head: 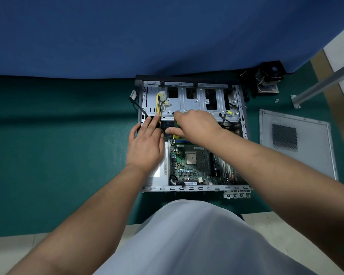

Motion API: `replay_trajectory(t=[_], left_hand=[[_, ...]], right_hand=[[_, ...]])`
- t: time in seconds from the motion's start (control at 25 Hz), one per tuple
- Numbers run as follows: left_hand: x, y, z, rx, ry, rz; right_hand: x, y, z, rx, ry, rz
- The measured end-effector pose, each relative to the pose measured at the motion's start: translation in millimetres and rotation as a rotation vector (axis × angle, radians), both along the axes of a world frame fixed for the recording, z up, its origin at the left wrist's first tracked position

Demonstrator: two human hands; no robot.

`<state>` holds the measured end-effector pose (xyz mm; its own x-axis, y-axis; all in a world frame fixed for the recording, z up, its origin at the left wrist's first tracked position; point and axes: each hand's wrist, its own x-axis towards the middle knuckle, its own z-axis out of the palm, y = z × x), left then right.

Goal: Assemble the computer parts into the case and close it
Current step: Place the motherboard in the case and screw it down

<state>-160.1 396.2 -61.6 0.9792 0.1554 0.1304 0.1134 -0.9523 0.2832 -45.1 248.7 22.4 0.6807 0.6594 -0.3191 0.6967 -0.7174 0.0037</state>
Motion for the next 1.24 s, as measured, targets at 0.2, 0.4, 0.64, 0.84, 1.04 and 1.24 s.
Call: replay_trajectory(t=[0.2,0.4,0.64,0.84,1.04,1.24], left_hand=[[-0.3,0.1,-1.5,0.000,0.003,0.001],[-0.9,0.4,0.7,-0.026,0.022,0.007],[-4.1,3.7,4.0,-0.102,0.012,-0.010],[-16.6,-1.5,10.8,-0.053,0.048,-0.088],[-54.3,-0.2,1.2,0.034,0.027,-0.196],[-53.5,-1.4,3.3,0.015,0.020,-0.204]], right_hand=[[6.6,1.4,19.9,0.014,0.233,0.161],[-6.5,16.8,12.4,-0.043,-0.018,-0.043],[0.6,7.0,22.3,-0.039,0.228,0.096],[-5.9,18.9,12.4,-0.084,-0.010,-0.192],[4.3,4.0,20.7,-0.007,0.193,0.125],[-9.4,19.1,12.5,-0.076,-0.058,-0.070]])
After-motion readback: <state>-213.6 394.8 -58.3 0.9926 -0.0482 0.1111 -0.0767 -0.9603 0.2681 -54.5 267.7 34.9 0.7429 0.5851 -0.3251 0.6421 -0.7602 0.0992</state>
